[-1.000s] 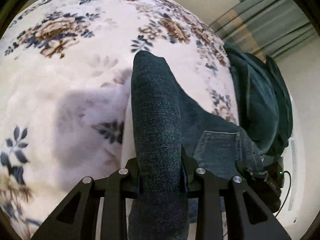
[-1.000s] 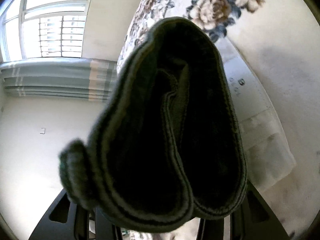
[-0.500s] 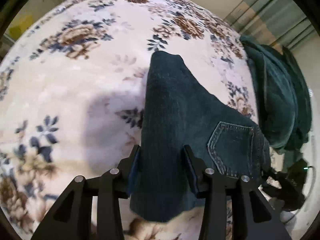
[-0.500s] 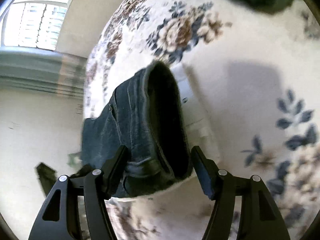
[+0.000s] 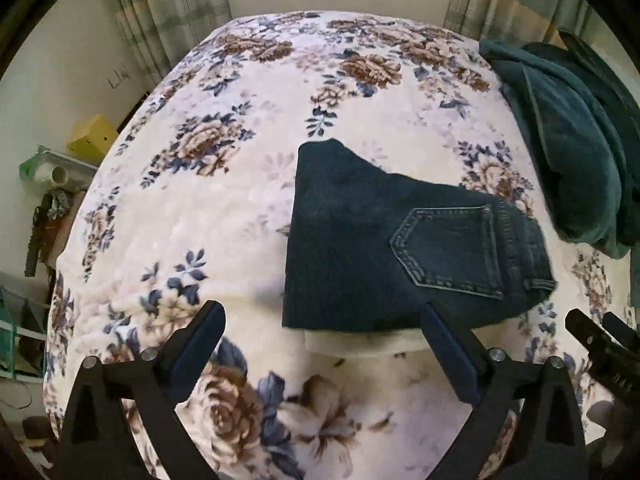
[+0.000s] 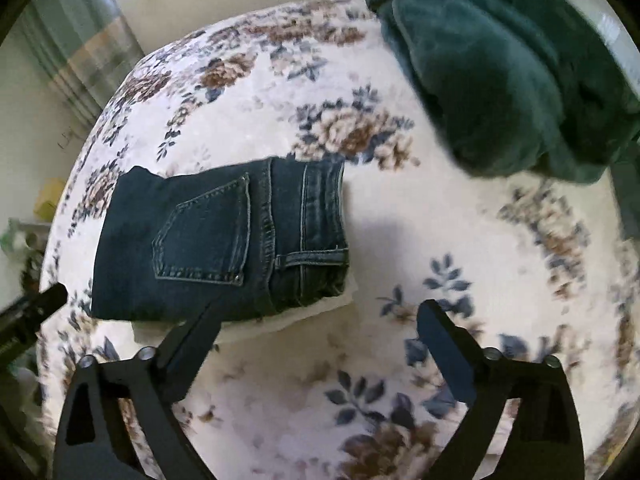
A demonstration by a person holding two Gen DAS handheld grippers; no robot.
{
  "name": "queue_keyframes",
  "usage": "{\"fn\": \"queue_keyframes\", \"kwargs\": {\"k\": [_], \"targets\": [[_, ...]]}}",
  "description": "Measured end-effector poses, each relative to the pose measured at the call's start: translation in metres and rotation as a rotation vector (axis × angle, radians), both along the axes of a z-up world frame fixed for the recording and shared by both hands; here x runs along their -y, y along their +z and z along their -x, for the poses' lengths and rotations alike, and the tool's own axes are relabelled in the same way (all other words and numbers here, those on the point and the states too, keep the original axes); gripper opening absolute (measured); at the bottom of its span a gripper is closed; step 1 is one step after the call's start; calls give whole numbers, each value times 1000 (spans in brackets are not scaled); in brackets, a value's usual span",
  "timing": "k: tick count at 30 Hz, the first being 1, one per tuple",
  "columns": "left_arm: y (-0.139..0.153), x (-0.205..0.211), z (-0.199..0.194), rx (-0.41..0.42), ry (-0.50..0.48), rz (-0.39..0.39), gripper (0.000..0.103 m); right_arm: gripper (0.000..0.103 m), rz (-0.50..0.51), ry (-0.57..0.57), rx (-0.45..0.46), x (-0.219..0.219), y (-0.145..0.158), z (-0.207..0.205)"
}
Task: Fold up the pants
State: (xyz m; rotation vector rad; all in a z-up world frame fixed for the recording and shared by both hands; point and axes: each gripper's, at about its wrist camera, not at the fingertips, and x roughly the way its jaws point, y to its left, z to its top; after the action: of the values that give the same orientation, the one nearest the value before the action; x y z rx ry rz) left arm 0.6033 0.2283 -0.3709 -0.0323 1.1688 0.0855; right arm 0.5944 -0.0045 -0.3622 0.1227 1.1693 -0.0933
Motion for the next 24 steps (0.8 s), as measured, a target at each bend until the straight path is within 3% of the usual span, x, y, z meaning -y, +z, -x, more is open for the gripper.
{"fn": "queue_keyframes", "kwargs": {"k": [3,7,17,24], "targets": [[28,3,17,32,3,-2,100,103,57,13,50,-2,42,32],[73,10,49,82,5,2,100,103,52,14,105,2,101,74],[197,43,165,222,10,-36,100,103,62,37,234,19,247,192],[262,61,248,297,29,-49,100,103,77,97,333,21,333,288]]}}
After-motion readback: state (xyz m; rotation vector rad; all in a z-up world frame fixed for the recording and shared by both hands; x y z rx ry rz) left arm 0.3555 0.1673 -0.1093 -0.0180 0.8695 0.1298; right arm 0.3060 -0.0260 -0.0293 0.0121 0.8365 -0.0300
